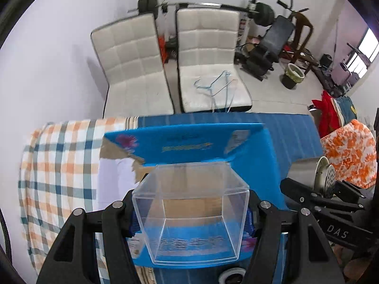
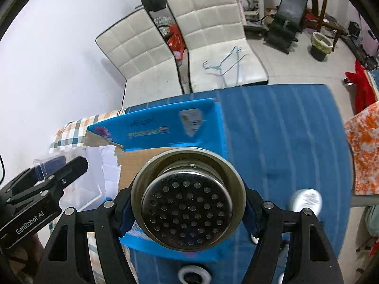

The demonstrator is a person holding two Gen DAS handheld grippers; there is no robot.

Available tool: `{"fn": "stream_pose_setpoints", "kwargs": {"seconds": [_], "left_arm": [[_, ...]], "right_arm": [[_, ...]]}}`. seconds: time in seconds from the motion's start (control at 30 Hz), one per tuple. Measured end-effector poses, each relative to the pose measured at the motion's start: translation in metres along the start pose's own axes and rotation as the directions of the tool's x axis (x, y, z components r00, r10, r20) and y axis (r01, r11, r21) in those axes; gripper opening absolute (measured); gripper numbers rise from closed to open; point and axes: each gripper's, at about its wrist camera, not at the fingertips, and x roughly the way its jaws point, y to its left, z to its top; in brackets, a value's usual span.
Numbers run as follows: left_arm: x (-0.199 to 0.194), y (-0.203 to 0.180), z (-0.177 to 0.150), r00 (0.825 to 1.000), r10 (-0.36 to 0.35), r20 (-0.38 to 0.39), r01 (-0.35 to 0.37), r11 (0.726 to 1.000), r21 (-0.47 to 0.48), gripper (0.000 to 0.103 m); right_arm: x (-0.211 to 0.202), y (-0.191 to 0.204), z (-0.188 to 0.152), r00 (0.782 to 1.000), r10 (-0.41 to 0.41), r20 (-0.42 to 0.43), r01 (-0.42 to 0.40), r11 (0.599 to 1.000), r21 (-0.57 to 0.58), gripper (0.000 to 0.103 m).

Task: Organize rigid objects
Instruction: 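Carry the clear box and silver tin into the blue cardboard box with both tools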

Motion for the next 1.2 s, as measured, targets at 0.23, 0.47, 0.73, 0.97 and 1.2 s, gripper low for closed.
{"fn": "stream_pose_setpoints", "kwargs": {"seconds": [0.23, 0.47, 0.73, 0.97, 1.2], "left_arm": [[0.072, 0.054, 0.003, 0.992, -0.034, -0.122, 0.027, 0.998, -0.058, 0.062], [0.129, 0.074, -0.004, 0.975, -0.059, -0.216, 0.041, 0.996, -0.084, 0.062], [0.152, 0.078, -0.012, 0.958, -0.103, -0.269, 0.076, 0.991, -0.109, 0.062], [0.155, 0.082, -0.008, 0.934, -0.22, -0.281, 0.168, 0.966, -0.198, 0.062], [0.174, 0.072, 0.005, 0.897, -0.314, -0.31, 0.249, 0.94, -0.232, 0.062]], "right_arm": [[0.103, 0.029, 0.026, 0.991, -0.07, -0.116, 0.069, 0.998, -0.013, 0.074], [0.18, 0.028, 0.03, 0.963, -0.182, -0.198, 0.179, 0.983, -0.035, 0.074], [0.205, 0.023, 0.032, 0.947, -0.21, -0.243, 0.211, 0.977, -0.024, 0.075], [0.178, 0.022, 0.04, 0.949, -0.224, -0.222, 0.223, 0.974, -0.03, 0.088], [0.163, 0.01, 0.044, 0.929, -0.255, -0.266, 0.254, 0.966, -0.041, 0.09]]}}
